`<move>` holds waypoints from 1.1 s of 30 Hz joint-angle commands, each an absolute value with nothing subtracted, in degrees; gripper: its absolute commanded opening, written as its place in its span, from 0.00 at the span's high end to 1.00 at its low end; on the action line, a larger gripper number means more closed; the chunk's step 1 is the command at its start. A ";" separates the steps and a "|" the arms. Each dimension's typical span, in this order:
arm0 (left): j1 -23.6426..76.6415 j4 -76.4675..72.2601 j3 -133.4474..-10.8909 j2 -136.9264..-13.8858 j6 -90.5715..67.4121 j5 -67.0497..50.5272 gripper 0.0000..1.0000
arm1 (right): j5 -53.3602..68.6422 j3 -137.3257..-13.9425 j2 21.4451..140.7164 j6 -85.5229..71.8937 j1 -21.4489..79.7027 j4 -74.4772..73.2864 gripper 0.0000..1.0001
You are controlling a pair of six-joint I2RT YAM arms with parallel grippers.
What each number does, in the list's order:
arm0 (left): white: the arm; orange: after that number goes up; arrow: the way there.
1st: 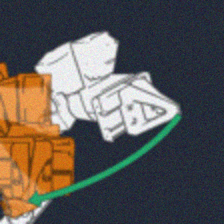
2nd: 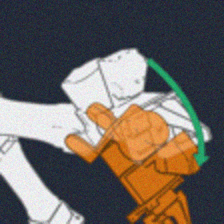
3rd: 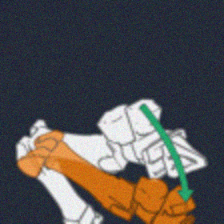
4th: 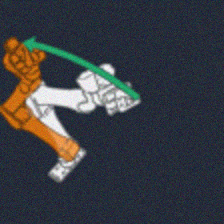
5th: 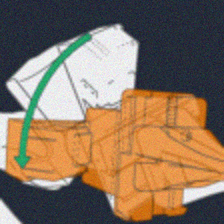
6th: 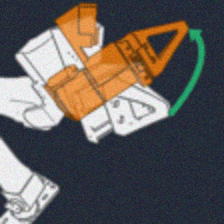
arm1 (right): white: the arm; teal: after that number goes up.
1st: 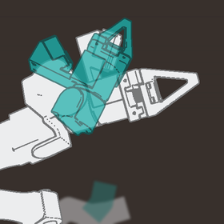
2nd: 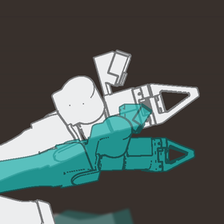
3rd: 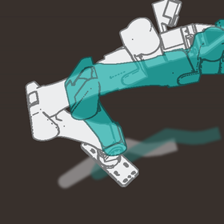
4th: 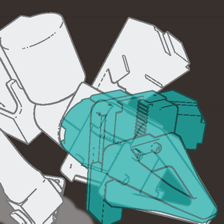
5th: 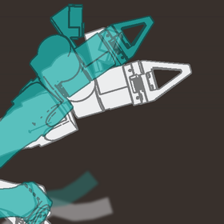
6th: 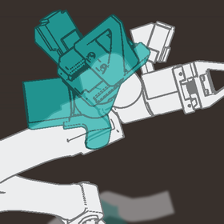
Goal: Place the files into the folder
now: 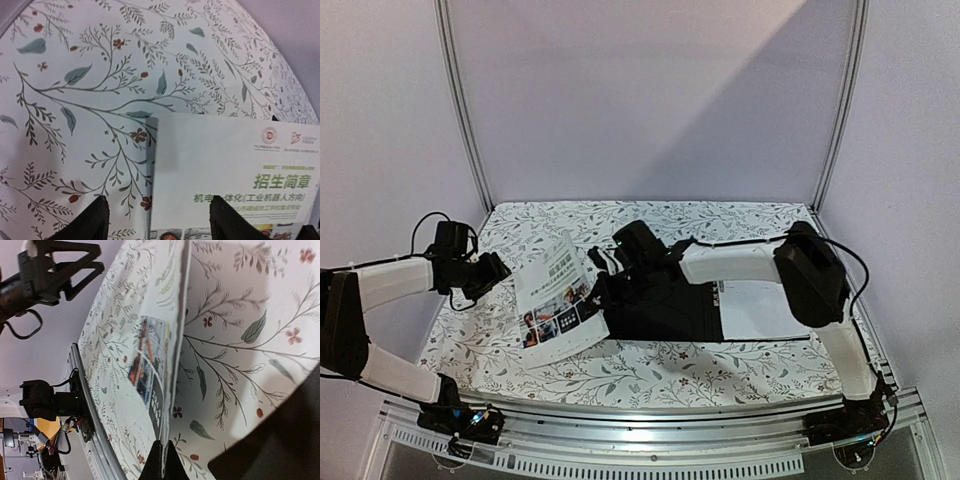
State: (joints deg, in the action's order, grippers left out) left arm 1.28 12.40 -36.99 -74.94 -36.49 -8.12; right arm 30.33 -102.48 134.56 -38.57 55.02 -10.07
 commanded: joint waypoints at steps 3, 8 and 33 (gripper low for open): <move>7.45 13.20 -44.71 -76.99 -35.60 -1.50 0.31 | 25.98 -95.27 119.37 -30.84 49.10 -15.21 1.00; 17.65 13.62 -53.35 -84.76 -33.57 1.58 0.32 | 22.33 -86.13 108.77 -26.61 43.62 -19.72 1.00; 44.48 19.77 -79.71 -122.38 -28.14 -14.23 0.40 | 26.98 -70.45 76.45 -19.69 8.72 -35.69 1.00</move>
